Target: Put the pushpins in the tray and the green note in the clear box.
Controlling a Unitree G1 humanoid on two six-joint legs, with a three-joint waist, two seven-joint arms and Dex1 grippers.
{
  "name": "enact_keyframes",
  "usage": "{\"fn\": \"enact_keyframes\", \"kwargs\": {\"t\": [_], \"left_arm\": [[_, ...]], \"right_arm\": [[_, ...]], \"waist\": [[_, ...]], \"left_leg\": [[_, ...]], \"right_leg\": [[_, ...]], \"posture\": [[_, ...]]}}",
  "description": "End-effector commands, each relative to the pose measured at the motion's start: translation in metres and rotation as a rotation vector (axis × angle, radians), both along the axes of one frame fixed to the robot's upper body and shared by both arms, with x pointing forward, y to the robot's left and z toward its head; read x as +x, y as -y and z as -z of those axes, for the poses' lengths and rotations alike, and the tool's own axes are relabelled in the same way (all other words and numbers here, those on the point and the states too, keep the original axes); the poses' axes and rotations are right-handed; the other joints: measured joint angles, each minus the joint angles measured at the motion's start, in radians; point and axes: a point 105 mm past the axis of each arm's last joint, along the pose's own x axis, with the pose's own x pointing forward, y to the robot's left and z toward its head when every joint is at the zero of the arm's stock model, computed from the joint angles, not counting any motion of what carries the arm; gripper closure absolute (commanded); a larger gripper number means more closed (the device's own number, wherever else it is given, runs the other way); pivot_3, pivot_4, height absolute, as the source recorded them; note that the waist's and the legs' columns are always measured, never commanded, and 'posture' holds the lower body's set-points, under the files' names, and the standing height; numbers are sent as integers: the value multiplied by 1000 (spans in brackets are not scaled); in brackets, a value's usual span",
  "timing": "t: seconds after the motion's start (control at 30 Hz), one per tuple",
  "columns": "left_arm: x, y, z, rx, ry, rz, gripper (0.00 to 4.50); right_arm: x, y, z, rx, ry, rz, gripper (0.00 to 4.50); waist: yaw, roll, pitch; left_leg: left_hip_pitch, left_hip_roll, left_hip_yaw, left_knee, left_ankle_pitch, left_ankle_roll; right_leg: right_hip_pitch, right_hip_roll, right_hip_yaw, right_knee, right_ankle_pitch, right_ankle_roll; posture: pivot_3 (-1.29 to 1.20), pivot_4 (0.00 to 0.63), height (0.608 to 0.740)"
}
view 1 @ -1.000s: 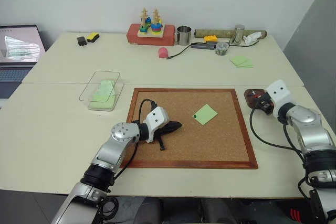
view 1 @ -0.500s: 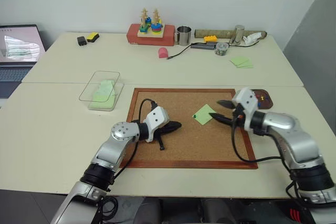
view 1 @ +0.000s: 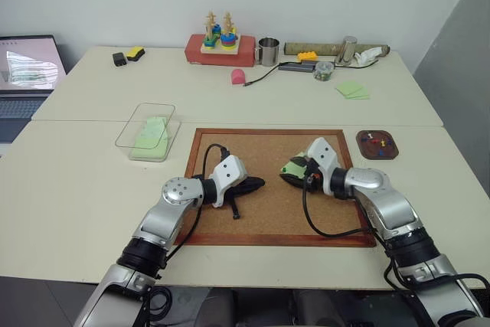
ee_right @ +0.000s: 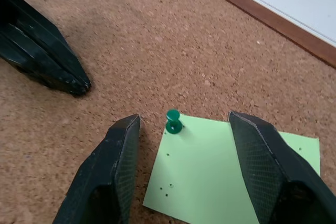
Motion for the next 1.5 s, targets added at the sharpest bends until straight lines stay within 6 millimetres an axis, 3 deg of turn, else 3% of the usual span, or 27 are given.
{"fn": "enact_keyframes", "kwargs": {"t": [0.03,0.33,0.6,0.77,0.9,1.07,1.3,1.5], "left_arm": [[-2,-18,33,92,-99,-74,4500],[-3,-18,34,94,-102,-73,4500],[-3,-18,34,95,-103,-71,4500],[-3,-17,34,84,-106,-76,4500],[1,-16,26,52,-105,-88,4500],[2,-22,-3,-44,-118,-99,4500],[-9,-41,-66,-255,-203,-95,3292],[-17,-25,-105,-438,-278,-37,2235]], "right_arm": [[4,-7,-13,27,54,-21,2622],[1,-7,-12,43,46,-34,4458],[-2,-12,-37,99,105,-69,4482],[-13,-15,-62,98,172,-131,4482],[-26,-14,-71,39,213,-200,4482],[-35,-11,-73,-92,292,-277,4482],[-49,-12,-68,-290,472,-419,4500],[-54,-19,-69,-376,614,-524,4500]], "waist": [[0,0,0],[0,0,0],[0,0,0],[0,0,0],[1,0,0],[0,-1,1],[-20,-7,8],[-13,-7,8]], "left_leg": [[0,0,0,0,0,0],[0,0,0,0,0,0],[0,0,0,0,0,0],[0,0,0,0,0,0],[-1,0,-1,0,0,0],[-1,0,-1,0,0,0],[-5,2,-2,-4,0,0],[-10,0,-3,-4,0,-1]], "right_leg": [[0,0,0,0,0,0],[0,0,0,0,0,0],[0,0,0,0,0,0],[0,0,0,0,0,0],[0,0,-1,-1,0,0],[0,0,-1,-1,0,0],[-6,1,-2,-1,-1,-1],[-6,-1,-4,-4,-1,0]], "posture": [[0,150,740],[0,150,740],[0,150,740],[0,150,740],[0,150,740],[0,150,740],[0,150,740],[0,150,740]]}}
